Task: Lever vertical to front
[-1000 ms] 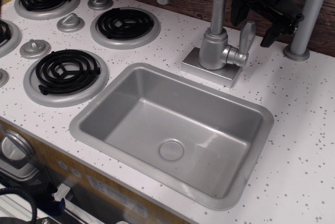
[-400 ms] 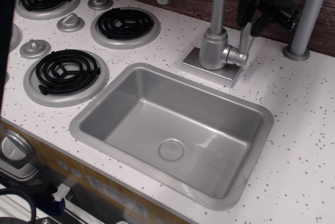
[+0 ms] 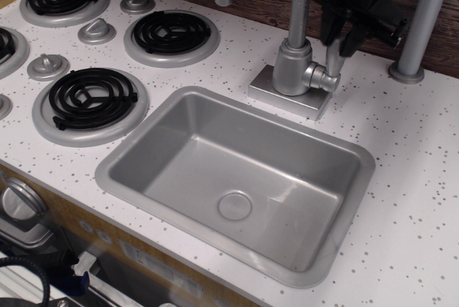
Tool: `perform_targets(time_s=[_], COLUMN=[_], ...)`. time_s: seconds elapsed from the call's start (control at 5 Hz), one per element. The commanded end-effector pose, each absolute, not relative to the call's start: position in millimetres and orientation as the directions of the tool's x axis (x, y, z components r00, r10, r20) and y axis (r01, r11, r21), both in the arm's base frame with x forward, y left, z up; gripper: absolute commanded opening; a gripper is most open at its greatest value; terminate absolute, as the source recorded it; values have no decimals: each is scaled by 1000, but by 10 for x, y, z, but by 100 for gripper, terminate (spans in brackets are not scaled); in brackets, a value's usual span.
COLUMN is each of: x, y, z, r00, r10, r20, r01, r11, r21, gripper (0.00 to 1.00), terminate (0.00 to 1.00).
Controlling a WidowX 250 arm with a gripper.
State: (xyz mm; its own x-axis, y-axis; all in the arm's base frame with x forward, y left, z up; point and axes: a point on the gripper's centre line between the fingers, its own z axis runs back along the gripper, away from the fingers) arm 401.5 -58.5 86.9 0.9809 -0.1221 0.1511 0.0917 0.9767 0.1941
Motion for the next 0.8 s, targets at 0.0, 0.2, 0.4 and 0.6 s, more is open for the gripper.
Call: perform_targets(time_s=[0.0, 0.2, 0.4, 0.6], x=[3955, 3957, 3923, 3869], y=[-600, -572, -541, -520], z=[943, 850, 726, 624], r00=[991, 992, 995, 995], r10=[-66, -59, -35, -15], r20=[119, 110, 98, 98], r01=[48, 47, 29, 12], r11=[988, 993, 998, 1000], r21=[148, 109, 62, 26], gripper=[0, 0, 0, 100], terminate=[0, 0, 0, 0])
